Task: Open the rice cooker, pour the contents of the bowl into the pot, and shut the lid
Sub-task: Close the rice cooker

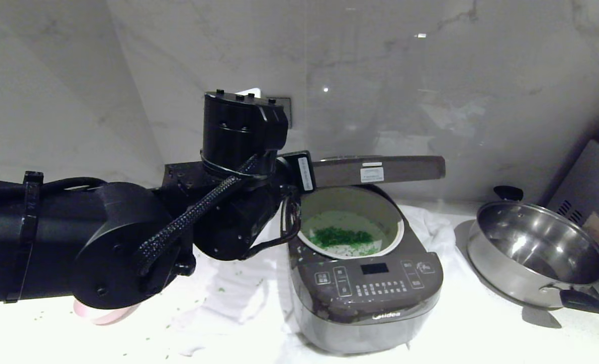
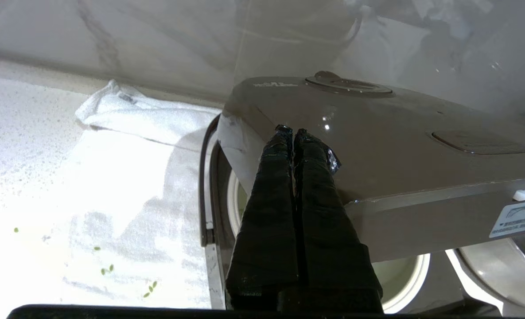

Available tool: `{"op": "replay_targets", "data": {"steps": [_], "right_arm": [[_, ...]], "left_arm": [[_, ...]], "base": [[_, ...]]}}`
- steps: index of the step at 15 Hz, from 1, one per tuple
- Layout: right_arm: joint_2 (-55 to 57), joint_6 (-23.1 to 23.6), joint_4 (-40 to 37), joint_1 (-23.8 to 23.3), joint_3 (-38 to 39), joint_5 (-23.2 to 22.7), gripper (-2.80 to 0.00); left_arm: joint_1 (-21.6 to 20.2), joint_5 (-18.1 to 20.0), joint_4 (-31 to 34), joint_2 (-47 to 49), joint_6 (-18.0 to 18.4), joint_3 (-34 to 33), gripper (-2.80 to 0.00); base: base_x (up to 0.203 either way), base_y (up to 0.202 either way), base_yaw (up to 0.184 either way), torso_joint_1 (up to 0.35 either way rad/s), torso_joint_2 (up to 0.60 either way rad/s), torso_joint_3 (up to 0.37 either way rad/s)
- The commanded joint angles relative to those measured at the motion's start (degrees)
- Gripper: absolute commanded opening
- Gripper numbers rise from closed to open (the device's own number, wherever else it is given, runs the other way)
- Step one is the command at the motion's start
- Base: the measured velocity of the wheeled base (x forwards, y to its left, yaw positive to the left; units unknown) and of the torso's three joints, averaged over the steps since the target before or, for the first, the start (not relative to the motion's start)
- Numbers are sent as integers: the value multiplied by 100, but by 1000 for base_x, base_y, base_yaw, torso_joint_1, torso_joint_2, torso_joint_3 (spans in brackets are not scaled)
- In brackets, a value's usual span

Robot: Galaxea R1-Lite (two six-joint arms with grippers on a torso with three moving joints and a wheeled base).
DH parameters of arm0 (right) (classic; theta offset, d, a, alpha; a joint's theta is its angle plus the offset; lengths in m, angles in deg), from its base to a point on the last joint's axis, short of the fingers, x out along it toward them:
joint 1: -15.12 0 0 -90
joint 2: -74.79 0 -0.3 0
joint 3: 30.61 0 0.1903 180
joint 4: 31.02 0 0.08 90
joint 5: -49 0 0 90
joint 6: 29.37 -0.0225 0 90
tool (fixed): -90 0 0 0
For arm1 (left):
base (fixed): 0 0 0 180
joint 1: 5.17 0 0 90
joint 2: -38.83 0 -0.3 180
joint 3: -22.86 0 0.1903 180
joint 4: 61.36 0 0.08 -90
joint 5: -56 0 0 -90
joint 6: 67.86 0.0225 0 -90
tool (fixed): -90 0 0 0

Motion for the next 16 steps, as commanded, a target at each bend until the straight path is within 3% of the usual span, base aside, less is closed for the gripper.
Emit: {"op": "replay_targets", "data": {"steps": [1,10,13,16], "right_arm": [[2061,-278,2,16,-1201,-162,-280],[7393,-1302,417,116,-5078,-631,-280],[8213,-1426,429,720,-5646,-658,-280],[8272,-1771,379,1321,-5515,-655,-280]], "left_arm": [[64,6,-24,19,-4,14,-280],[140,15,-20,252,22,274,-280],[149,14,-16,325,22,407,-280],[149,14,-16,292,22,416,-280]], "base": [[0,0,0,0,0,0],[0,0,0,0,0,0],[0,0,0,0,0,0],[0,0,0,0,0,0]]}}
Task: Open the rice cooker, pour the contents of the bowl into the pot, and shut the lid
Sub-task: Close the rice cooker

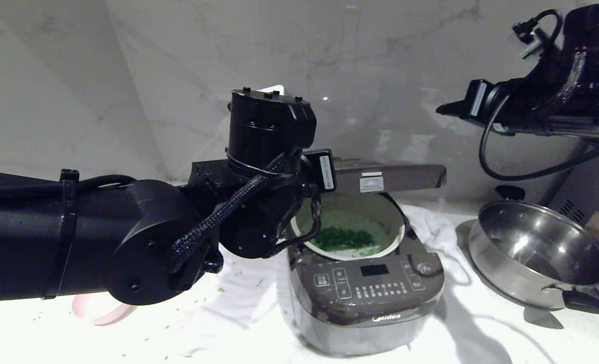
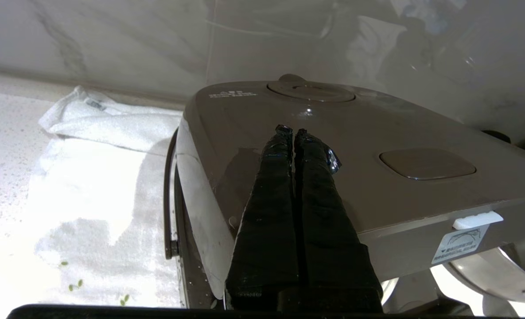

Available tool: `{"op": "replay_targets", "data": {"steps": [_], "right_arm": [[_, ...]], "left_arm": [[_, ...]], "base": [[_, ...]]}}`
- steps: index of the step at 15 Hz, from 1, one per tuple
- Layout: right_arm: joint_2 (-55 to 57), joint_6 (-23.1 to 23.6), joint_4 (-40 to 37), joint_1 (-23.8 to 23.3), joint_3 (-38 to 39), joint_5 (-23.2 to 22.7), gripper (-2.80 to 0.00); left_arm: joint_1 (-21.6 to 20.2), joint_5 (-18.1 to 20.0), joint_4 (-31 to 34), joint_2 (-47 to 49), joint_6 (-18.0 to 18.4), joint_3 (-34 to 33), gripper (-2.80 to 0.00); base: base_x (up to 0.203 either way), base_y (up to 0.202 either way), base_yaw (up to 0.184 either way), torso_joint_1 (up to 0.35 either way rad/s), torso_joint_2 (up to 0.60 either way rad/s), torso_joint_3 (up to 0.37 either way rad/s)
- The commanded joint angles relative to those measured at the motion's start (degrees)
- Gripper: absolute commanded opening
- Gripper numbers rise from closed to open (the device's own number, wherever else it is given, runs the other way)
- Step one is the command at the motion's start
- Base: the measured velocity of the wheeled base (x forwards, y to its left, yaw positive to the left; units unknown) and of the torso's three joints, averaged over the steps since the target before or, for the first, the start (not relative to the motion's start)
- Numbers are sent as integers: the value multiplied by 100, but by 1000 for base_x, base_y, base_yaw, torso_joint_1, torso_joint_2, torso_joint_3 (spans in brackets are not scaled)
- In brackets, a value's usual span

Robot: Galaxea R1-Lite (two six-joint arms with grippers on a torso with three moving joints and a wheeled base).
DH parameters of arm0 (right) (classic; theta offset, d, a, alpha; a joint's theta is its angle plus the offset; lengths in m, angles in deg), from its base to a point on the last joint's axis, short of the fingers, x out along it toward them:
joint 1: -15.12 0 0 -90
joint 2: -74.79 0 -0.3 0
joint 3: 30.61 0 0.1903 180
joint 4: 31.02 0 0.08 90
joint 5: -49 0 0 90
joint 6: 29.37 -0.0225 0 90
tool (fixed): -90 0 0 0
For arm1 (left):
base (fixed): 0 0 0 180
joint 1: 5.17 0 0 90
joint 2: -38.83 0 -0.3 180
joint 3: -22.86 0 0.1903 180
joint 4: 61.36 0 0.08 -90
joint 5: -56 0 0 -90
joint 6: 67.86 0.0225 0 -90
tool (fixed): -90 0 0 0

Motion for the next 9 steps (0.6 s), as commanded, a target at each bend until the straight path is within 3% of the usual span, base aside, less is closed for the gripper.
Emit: {"op": "replay_targets", "data": {"steps": [1,9], "right_arm": [[255,-166,-2,380,154,-3,-280],[-417,-211,-8,698,1403,35,-280]], "left_arm": [[0,-23,-13,-3,-15,27,-280],[2,-32,-13,-12,-32,18,-280]], "base": [[0,0,0,0,0,0],[0,0,0,0,0,0]]}}
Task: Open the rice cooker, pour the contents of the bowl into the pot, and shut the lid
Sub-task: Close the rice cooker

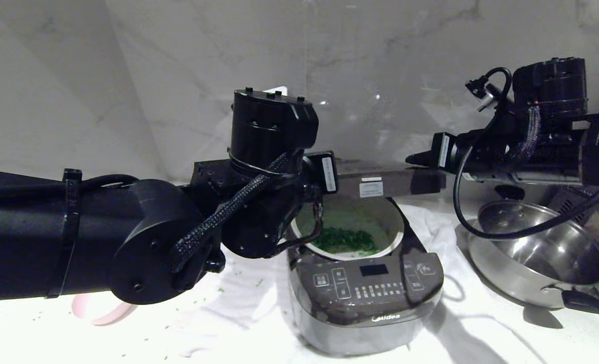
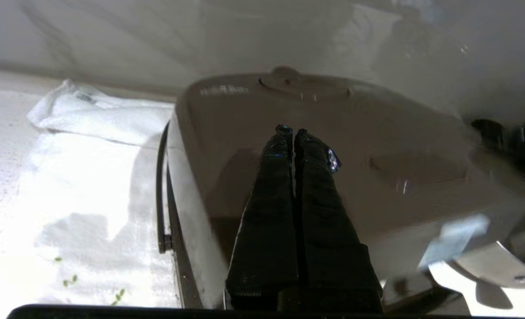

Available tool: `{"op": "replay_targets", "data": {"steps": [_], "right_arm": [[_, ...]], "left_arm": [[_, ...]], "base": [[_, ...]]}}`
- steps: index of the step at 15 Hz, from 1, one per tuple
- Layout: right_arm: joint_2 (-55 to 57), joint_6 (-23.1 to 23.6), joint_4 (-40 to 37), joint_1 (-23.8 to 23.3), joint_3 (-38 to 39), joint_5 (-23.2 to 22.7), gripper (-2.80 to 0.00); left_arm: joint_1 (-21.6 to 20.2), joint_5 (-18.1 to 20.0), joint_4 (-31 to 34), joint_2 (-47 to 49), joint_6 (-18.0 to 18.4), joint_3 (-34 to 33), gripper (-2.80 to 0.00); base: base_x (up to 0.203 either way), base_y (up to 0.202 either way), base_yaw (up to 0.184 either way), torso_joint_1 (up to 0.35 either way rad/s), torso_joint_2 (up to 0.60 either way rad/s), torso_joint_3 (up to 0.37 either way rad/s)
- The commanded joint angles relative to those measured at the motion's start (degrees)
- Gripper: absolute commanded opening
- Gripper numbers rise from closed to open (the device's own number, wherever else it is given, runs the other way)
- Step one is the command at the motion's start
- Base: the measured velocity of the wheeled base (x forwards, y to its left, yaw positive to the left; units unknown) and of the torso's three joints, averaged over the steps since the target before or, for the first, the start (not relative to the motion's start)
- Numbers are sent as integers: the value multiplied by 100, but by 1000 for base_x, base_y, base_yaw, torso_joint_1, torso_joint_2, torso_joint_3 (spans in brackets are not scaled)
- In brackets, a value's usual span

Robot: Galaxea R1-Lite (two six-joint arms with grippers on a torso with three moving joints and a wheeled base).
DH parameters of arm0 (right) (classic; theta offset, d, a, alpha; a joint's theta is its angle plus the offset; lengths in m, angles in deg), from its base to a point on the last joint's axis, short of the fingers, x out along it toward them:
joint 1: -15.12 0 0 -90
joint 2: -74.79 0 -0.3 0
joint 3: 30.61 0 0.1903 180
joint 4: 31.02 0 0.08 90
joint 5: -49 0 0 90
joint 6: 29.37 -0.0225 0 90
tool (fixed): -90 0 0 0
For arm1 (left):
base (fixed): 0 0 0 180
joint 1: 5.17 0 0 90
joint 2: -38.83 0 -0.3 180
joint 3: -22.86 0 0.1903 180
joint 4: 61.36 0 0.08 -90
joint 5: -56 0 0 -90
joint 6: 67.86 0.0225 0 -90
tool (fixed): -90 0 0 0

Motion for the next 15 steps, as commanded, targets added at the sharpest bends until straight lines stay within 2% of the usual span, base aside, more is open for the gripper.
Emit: {"op": "replay_targets", "data": {"steps": [1,6,10,12,14,15], "right_arm": [[-352,-15,-10,24,403,-14,-280],[-736,-179,-8,184,985,-24,-280],[-863,-293,8,280,1256,-24,-280],[-920,-370,14,280,1403,-25,-280],[-978,-391,18,289,1511,-32,-280],[-971,-391,18,280,1524,-32,-280]], "left_arm": [[-8,-27,-27,-21,-15,-17,-280],[-8,-28,1,-116,-15,-81,-280],[90,-2,-14,-4,-40,-617,-280],[98,204,-20,-9,-53,-886,-280],[121,658,4,-166,-50,-1149,-280],[116,703,8,-132,-50,-1152,-280]], "base": [[0,0,0,0,0,0],[0,0,0,0,0,0],[0,0,0,0,0,0],[0,0,0,0,0,0],[0,0,0,0,0,0],[0,0,0,0,0,0]]}}
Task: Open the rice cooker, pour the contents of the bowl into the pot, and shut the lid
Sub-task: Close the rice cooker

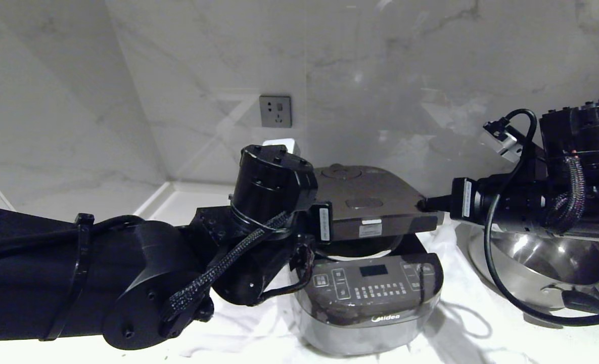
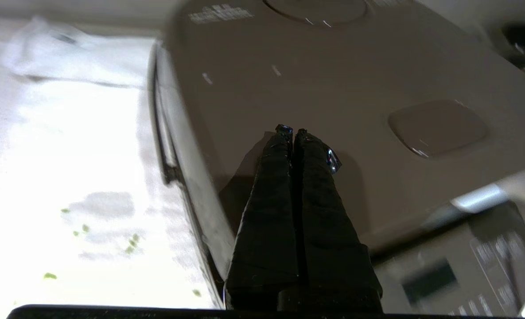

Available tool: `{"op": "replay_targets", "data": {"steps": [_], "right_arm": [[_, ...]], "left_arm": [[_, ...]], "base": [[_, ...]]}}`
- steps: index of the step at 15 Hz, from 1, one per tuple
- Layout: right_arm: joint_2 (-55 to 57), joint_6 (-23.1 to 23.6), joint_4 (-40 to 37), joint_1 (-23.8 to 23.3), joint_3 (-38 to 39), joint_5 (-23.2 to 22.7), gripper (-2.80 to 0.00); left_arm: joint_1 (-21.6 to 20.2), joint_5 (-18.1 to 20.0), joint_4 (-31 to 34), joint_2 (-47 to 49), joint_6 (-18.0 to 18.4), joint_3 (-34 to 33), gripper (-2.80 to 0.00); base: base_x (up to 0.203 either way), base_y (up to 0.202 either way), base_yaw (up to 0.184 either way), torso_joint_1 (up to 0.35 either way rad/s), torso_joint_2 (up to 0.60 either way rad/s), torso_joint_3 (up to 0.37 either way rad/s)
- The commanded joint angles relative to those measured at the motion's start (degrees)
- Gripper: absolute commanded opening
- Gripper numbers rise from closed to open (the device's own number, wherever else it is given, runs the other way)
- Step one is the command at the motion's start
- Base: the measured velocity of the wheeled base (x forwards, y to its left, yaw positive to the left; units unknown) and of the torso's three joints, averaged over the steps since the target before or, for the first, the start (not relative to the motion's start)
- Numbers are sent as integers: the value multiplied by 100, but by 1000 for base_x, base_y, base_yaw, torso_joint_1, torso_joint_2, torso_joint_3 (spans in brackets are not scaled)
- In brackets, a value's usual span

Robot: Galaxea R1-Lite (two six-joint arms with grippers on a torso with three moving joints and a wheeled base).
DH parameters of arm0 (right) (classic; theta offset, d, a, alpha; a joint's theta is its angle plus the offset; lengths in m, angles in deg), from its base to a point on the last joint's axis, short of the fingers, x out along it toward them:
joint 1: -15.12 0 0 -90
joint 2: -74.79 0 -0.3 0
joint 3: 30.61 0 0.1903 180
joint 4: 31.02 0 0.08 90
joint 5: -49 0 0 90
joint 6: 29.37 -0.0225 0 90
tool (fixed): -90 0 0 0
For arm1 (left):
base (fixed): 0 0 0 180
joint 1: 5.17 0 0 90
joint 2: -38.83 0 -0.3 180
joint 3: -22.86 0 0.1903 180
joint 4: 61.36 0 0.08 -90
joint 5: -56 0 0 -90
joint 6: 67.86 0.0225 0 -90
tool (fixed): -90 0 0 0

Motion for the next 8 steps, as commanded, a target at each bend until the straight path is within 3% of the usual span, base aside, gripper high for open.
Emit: {"op": "replay_targets", "data": {"steps": [1,8], "right_arm": [[-57,-34,21,-3,59,-8,-280],[-12,-217,309,-3,448,-26,-280]], "left_arm": [[-4,60,9,7,-11,-63,-280],[-65,7,9,119,24,-82,-280]], "base": [[0,0,0,0,0,0],[0,0,0,0,0,0]]}}
